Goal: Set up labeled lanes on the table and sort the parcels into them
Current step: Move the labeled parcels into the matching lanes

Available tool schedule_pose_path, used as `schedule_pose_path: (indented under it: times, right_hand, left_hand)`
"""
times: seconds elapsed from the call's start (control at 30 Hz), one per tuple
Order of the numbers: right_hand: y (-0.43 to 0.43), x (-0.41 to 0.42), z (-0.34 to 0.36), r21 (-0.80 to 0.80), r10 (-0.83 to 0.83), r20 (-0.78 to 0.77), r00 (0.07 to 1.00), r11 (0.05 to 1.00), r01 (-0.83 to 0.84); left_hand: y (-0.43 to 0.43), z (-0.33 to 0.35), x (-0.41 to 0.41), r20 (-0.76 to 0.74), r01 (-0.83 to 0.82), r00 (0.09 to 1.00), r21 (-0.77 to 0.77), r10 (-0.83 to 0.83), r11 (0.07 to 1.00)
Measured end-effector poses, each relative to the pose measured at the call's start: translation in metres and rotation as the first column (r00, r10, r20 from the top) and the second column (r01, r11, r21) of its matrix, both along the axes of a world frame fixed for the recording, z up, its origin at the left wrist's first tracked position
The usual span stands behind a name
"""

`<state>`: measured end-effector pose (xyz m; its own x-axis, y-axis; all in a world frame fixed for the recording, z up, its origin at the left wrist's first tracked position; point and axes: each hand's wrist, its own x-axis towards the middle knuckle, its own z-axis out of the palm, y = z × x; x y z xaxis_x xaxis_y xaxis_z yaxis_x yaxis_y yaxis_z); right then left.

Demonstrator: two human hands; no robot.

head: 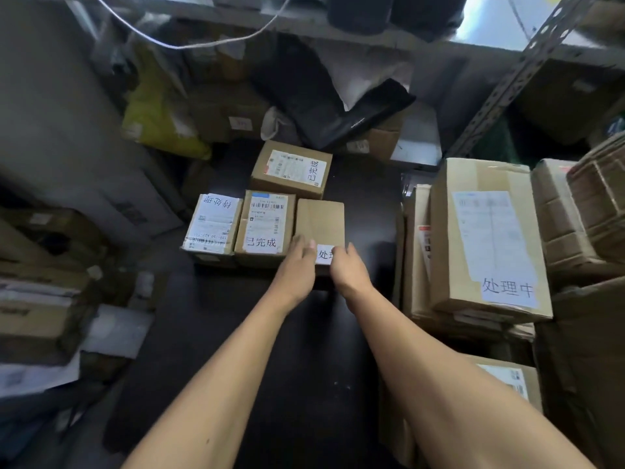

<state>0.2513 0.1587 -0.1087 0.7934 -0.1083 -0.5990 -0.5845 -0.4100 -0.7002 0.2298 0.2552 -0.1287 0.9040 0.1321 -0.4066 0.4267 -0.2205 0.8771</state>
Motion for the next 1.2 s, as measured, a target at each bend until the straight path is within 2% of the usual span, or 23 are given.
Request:
schedule_pose_path:
  times: [0.23,0.3,0.4,0.6,0.83,0.97,1.2]
  right_hand:
    - [-0.007,0.002,-0.019,-0.037,-0.096,0.048,0.994,0.995,0.098]
    - [-0.011,0.001,-0.023,-0.118,-0.139,0.018,0.990,0.983,0.141]
    - [-0.014,-0.001,-0.026,-0.166,-0.126,-0.015,0.992,0.979,0.122]
    - [-0.017,-0.010,-0.035,0.035,-0.165,-0.004,0.986,0.986,0.165]
    - [-0.022,-0.023,-0.029,0.088,-0.162,0.083,0.983,0.984,0.155]
    - [-0.025,-0.029,-0.004,0.074,-0.123,0.150,0.981,0.991,0.113]
    - [-0.035,-0.031,0.084,0.018,0.039,0.232,0.972,0.999,-0.044]
  left_hand:
    - [-0.006,-0.002,0.000,0.030,-0.070,0.997,-0.060,0.072,0.996]
    - [-0.005,-0.006,0.002,-0.025,-0.104,0.994,-0.063,0.102,0.993]
    - [-0.010,-0.013,0.000,-0.132,-0.074,0.988,0.032,0.078,0.997]
    - [-0.016,-0.028,-0.008,-0.142,-0.074,0.986,0.069,0.083,0.995]
    - [-0.010,-0.021,-0.016,-0.131,-0.047,0.990,0.086,0.058,0.995]
    - [-0.005,0.013,-0.024,-0.062,-0.038,0.997,0.119,0.046,0.992]
    - [-0.003,0.103,-0.042,0.137,-0.095,0.988,0.145,0.075,0.985]
